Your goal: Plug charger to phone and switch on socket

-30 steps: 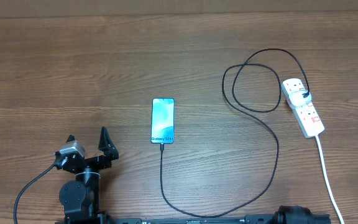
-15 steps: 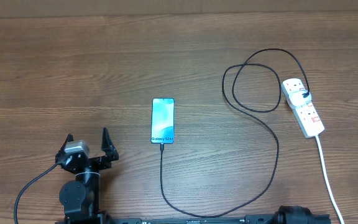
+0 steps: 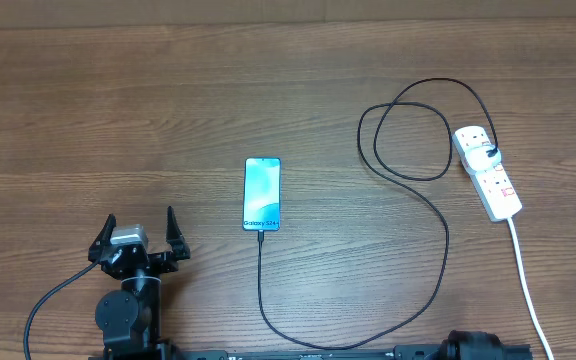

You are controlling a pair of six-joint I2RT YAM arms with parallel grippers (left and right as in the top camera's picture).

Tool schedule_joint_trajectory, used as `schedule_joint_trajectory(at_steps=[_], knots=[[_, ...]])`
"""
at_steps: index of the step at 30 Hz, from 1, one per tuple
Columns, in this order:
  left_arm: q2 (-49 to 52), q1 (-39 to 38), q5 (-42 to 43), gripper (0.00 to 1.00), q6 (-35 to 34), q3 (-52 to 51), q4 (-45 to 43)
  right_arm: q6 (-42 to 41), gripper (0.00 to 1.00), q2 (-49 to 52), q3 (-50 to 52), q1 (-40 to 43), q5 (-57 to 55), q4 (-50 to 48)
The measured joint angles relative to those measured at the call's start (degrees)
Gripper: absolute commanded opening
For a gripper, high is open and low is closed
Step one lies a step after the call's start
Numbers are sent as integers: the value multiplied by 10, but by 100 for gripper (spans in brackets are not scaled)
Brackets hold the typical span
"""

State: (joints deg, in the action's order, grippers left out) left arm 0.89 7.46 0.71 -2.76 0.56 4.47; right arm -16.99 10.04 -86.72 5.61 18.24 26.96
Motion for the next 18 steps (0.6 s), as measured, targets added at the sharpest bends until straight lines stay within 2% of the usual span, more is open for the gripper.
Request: schedule_joint_trajectory(at_steps=[7,13,18], knots=[[0,0,0,100,0,0,0,-7,92,-98,61,-1,5,-34],[0,0,0,100,0,0,0,-8,94,-98,69,-25,19,-32],[0,0,0,100,0,0,0,-8,100,-98,69,-56,22,-19]])
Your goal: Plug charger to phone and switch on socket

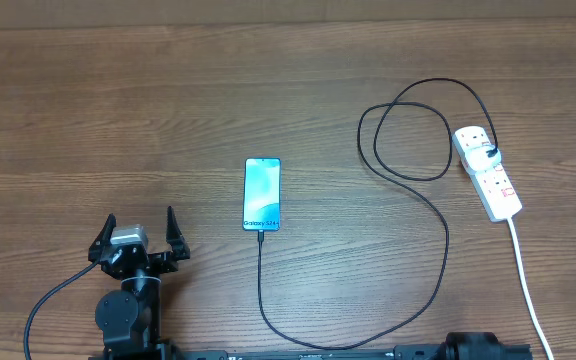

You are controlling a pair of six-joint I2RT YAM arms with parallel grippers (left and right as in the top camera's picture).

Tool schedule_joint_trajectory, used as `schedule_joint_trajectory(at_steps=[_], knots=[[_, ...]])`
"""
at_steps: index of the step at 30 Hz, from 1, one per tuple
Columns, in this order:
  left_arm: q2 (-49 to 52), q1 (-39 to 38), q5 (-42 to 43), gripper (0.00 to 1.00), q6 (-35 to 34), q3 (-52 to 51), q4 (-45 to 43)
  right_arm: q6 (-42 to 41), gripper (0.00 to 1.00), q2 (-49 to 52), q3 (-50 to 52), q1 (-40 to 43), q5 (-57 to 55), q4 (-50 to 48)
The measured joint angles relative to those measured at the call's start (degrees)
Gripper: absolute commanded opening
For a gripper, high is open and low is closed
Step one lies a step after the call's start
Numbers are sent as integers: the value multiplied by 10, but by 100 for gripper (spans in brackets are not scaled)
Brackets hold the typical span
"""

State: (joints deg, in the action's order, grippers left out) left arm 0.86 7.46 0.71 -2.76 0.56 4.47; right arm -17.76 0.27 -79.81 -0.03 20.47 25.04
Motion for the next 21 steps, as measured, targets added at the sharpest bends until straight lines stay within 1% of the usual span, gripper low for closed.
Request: schedule_joint_trajectory(at_steps=[5,10,12,17,21], knots=[[0,0,0,99,0,0,0,0,100,0,8,-18,-10,-19],[0,0,0,100,0,0,0,0,100,0,63,-18,-63,-132],[0,0,0,100,0,0,0,0,100,0,95,-18,-93,-148],[0,0,0,100,0,0,0,0,100,0,219,-18,-151,-149],[0,0,0,99,0,0,0,0,100,0,340,-18,-169,-182]])
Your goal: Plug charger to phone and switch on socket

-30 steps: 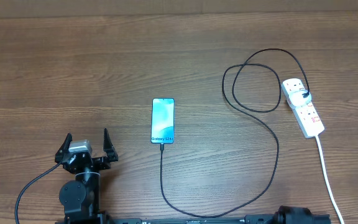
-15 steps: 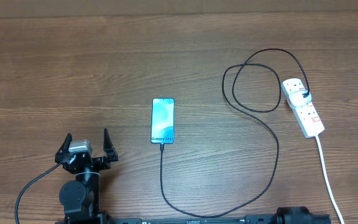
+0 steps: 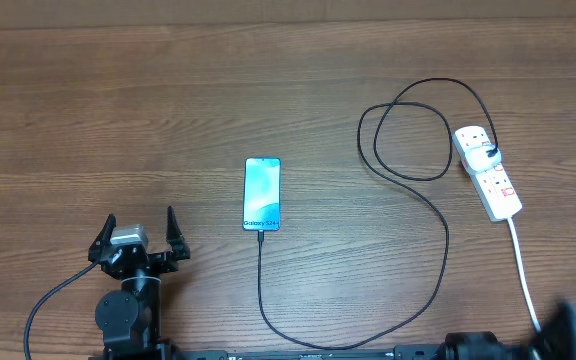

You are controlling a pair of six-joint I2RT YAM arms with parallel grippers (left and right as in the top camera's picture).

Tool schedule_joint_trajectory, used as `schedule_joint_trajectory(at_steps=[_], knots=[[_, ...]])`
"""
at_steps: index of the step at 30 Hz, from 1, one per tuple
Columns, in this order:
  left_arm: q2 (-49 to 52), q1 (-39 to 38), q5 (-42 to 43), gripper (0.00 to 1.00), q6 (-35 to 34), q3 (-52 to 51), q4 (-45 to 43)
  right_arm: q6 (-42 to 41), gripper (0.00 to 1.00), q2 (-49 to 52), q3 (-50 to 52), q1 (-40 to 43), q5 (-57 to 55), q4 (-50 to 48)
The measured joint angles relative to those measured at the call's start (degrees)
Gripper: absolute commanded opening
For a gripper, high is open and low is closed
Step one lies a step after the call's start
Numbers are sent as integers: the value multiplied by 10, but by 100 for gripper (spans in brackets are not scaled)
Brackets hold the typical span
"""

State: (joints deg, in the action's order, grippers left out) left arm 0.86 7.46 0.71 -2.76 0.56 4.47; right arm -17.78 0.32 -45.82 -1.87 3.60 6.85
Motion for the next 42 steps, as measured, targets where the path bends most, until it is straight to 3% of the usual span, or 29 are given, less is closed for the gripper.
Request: schedule_joint_trajectory(at_steps=[8,17,21,25,42], knots=[[0,0,0,100,0,0,0,-1,100,1,226,0,-11,-107],[0,0,0,99,0,0,0,-2,100,3,400,0,-17,-134],[0,0,0,100,0,0,0,-2,100,3,433,0,-18,-110],[0,0,0,100,0,0,0,-2,100,3,438,0,-21,-5],[0,0,0,99,0,0,0,-2,100,9,445,0,-21,2]])
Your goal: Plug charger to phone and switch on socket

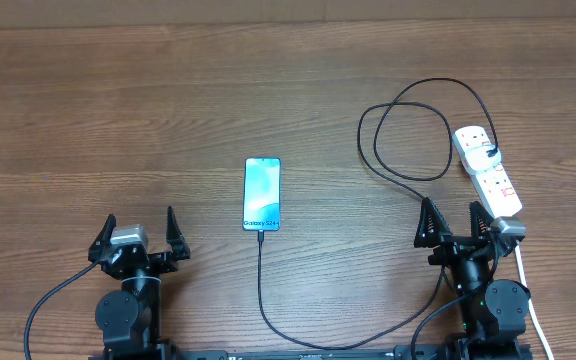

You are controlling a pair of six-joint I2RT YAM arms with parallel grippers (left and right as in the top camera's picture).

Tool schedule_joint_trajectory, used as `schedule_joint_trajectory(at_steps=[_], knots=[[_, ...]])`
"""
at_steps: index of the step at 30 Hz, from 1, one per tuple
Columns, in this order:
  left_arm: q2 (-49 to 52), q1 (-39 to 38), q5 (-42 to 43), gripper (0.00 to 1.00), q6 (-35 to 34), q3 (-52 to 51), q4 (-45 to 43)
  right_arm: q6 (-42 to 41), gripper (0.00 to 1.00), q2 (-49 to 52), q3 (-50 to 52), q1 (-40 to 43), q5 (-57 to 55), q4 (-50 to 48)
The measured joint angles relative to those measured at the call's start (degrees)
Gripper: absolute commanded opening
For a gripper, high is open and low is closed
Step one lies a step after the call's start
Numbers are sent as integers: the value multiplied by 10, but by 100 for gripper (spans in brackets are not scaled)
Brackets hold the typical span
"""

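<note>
A phone with a lit blue screen lies face up mid-table. A black charger cable is plugged into its near end, runs along the front of the table and loops up to a plug in the white socket strip at the right. My left gripper stands open at the front left, well clear of the phone. My right gripper stands open at the front right, just in front of the strip's near end, with nothing between its fingers.
The strip's white lead runs down past the right arm to the front edge. The cable's loop lies left of the strip. Bare wooden table stretches across the left and back.
The right arm, then only a dark blur at the bottom right corner, now stands in view at the front right with its gripper open. Phone, cable, strip and left arm are unchanged.
At the two oldest moments the phone was lit with the cable plugged in, the left gripper open at the front left and the right gripper out of sight. Then a blur showed at the bottom right corner. Now the right gripper stands open below the strip.
</note>
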State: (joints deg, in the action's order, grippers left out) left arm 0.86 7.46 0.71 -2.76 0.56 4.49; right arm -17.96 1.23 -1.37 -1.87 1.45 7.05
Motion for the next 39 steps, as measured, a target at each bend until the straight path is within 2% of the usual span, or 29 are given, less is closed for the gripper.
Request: schedule_joint_trajectory(at_steps=[14,26,39], knots=[[0,0,0,100,0,0,0,0,100,-4,0,0,-5,0],[0,0,0,100,0,0,0,114,100,-4,0,15,-23,0],[0,0,0,100,0,0,0,130,100,-4,0,15,-23,0]])
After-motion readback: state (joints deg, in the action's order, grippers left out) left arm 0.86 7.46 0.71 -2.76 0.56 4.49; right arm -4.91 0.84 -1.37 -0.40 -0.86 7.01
